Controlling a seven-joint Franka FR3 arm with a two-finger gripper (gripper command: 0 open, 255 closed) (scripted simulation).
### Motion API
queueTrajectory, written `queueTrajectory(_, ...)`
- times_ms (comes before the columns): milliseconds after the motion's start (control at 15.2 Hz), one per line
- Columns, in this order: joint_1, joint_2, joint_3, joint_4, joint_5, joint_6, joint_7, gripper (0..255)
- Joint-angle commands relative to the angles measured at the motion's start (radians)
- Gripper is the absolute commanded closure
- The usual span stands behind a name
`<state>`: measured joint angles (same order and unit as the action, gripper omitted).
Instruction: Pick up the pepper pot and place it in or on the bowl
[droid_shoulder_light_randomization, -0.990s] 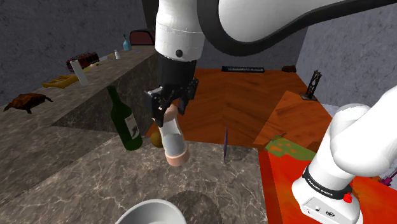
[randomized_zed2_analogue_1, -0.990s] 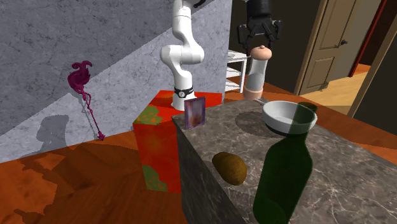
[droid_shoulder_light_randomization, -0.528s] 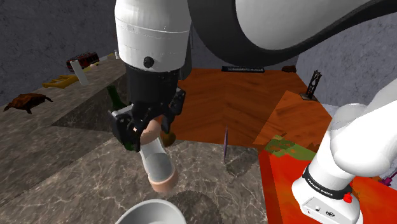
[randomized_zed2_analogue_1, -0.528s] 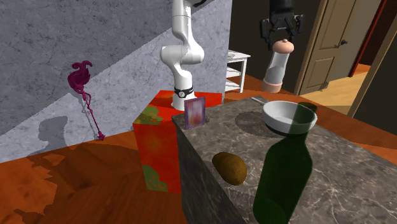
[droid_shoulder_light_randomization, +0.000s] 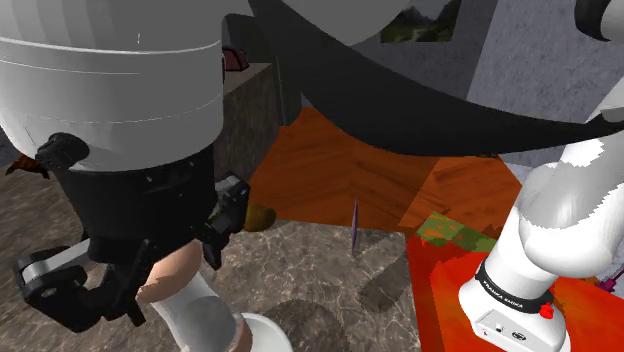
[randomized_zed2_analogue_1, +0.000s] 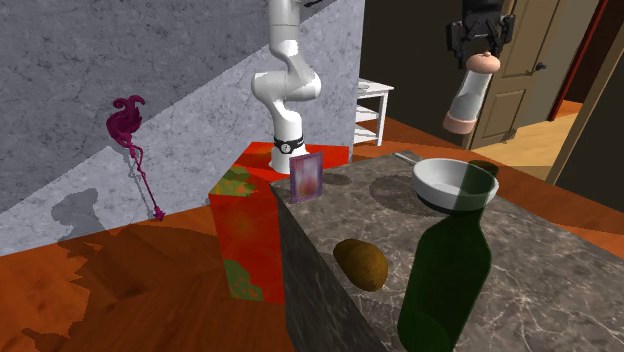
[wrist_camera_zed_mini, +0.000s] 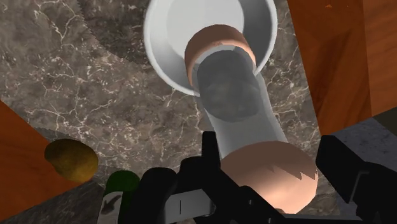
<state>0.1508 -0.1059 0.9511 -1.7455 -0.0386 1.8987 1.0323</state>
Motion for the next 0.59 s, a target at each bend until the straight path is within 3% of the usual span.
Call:
queueTrajectory(0, 0.007, 0.044, 0.034, 0.030, -0.048, -0.006, 0.055, 255)
queueTrajectory(528, 0.009, 0.033, 0.030, -0.085, -0.041, 0.102, 0.061, 255)
